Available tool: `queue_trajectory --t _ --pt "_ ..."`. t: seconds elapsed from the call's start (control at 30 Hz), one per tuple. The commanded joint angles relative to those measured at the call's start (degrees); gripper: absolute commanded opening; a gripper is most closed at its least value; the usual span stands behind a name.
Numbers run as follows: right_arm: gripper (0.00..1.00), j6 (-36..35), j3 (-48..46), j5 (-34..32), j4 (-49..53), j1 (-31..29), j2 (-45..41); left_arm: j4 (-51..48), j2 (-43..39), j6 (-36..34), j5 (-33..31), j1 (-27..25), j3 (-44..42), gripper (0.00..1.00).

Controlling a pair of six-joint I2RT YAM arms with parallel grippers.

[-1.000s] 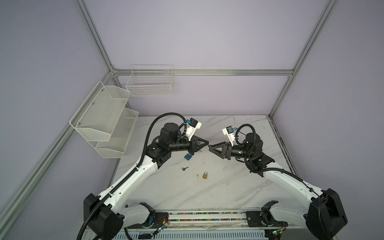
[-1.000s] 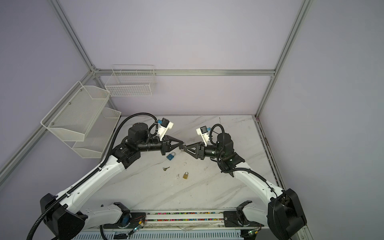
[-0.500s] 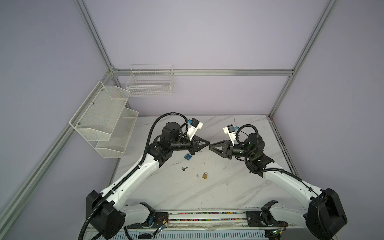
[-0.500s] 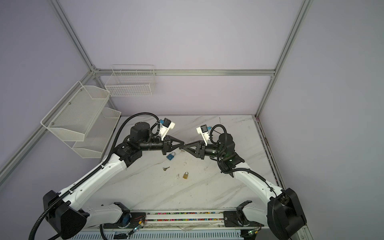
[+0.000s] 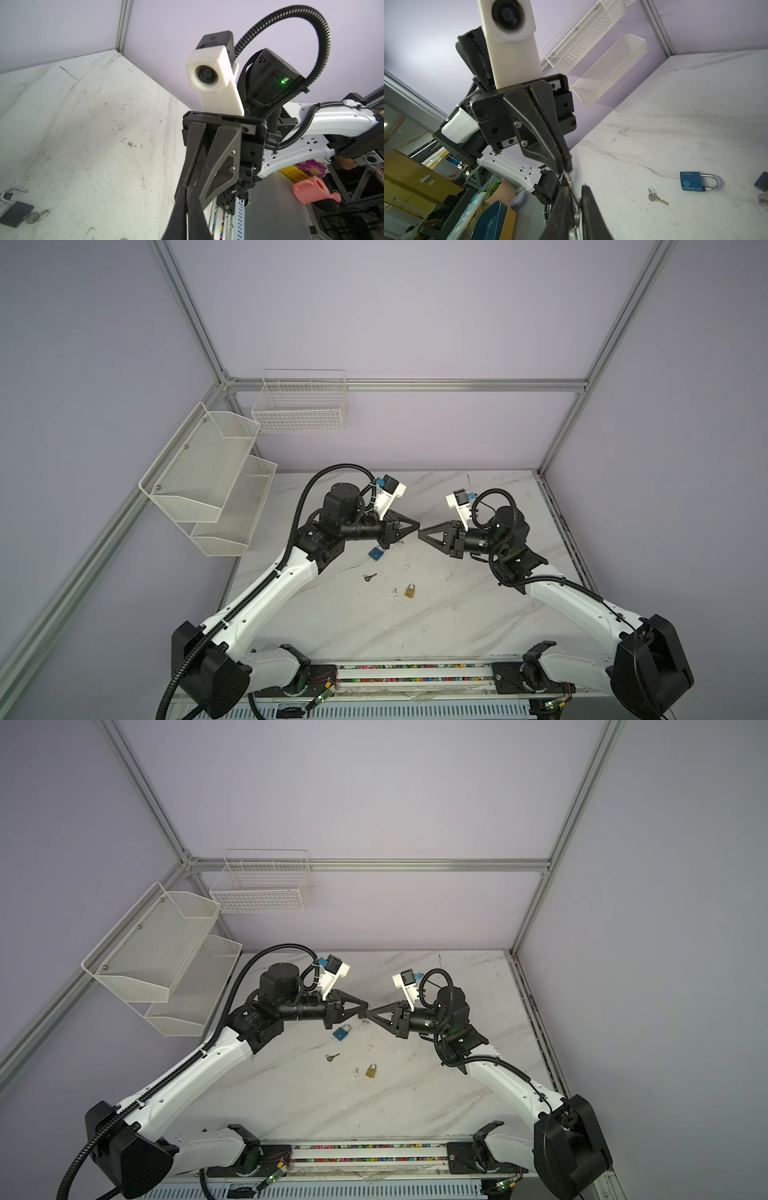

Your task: Unlock with the key

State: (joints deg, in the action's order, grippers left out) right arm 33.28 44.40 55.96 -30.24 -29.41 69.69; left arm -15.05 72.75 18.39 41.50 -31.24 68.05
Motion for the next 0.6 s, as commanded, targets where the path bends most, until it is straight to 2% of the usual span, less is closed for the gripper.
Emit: queue_trajectory --t 0.0,0.27,0.47,0.5,0.57 --pt "0.11 -0.25 0.03 0.99 -2.12 0.14 -0.99 0.14 -0.15 -1.07 0.02 0.39 6.03 0.0" --pt "0.0 -0.36 -0.11 0.98 -2.13 0.11 -1.31 -0.76 0.36 -1.59 -0.76 0.66 6.53 0.0" --pt "0.0 0.46 0.07 -0.99 -1.33 0.15 -2.63 0.44 -0.02 -0.74 -1.26 1.23 6.55 0.0" --pt "0.0 0.55 0.21 -2.38 -0.4 0.21 -3.23 0.48 0.0 -0.28 -1.46 1.44 6.73 0.04" --pt "0.0 -0.03 0.66 -5.23 2.72 0.23 -4.01 1.31 -0.06 0.81 -0.88 1.81 6.59 0.21"
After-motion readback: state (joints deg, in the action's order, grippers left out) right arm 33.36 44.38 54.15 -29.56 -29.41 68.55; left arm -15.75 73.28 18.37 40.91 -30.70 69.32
